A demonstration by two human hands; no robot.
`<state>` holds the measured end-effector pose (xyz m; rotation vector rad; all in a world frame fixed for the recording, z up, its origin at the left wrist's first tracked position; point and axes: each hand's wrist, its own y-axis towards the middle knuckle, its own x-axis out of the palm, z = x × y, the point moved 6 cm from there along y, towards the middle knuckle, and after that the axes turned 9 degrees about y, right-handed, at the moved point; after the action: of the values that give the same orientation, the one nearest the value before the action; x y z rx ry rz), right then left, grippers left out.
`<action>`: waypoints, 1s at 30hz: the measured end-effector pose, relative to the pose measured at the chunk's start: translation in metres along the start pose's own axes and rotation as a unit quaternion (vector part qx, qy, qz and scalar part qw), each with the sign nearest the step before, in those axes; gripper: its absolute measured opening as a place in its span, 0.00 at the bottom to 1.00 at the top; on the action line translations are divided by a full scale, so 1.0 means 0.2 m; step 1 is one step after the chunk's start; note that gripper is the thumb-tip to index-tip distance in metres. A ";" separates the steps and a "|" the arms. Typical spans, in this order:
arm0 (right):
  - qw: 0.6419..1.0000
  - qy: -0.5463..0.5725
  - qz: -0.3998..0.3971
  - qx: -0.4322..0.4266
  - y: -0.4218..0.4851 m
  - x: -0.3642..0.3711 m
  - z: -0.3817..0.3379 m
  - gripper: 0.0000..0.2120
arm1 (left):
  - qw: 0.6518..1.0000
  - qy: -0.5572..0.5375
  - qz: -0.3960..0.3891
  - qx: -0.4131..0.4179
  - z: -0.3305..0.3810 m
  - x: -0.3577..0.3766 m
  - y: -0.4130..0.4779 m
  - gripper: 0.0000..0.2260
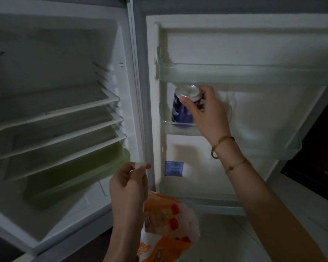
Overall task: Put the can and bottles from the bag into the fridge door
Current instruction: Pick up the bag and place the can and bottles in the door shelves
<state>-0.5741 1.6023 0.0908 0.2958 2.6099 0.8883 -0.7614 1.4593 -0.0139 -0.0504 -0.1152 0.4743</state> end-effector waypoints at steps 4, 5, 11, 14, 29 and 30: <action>0.999 -0.046 -0.023 0.012 0.06 0.07 0.02 0.27 | 1.000 0.004 -0.002 -0.003 -0.02 0.00 0.01 0.10; 0.998 -0.052 -0.030 0.016 0.08 0.08 0.02 0.28 | 1.000 0.006 -0.002 -0.005 -0.02 0.00 0.01 0.10; 0.995 -0.053 -0.067 0.056 0.12 0.13 0.02 0.26 | 1.000 0.019 -0.002 -0.009 -0.04 0.00 0.02 0.09; 0.992 -0.041 -0.097 0.074 0.10 0.14 0.05 0.27 | 1.000 0.014 0.000 -0.010 -0.05 0.00 0.02 0.09; 0.999 -0.049 0.016 -0.013 -0.16 -0.05 0.00 0.16 | 1.000 0.014 -0.006 -0.013 -0.07 -0.02 -0.01 0.09; 0.999 -0.043 0.023 -0.022 -0.21 -0.06 -0.01 0.13 | 1.000 0.015 -0.009 -0.012 -0.07 -0.02 -0.01 0.10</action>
<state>-0.5667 1.5646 0.0700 0.3744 2.5098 0.9262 -0.7619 1.4549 -0.0277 -0.0807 -0.0929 0.4543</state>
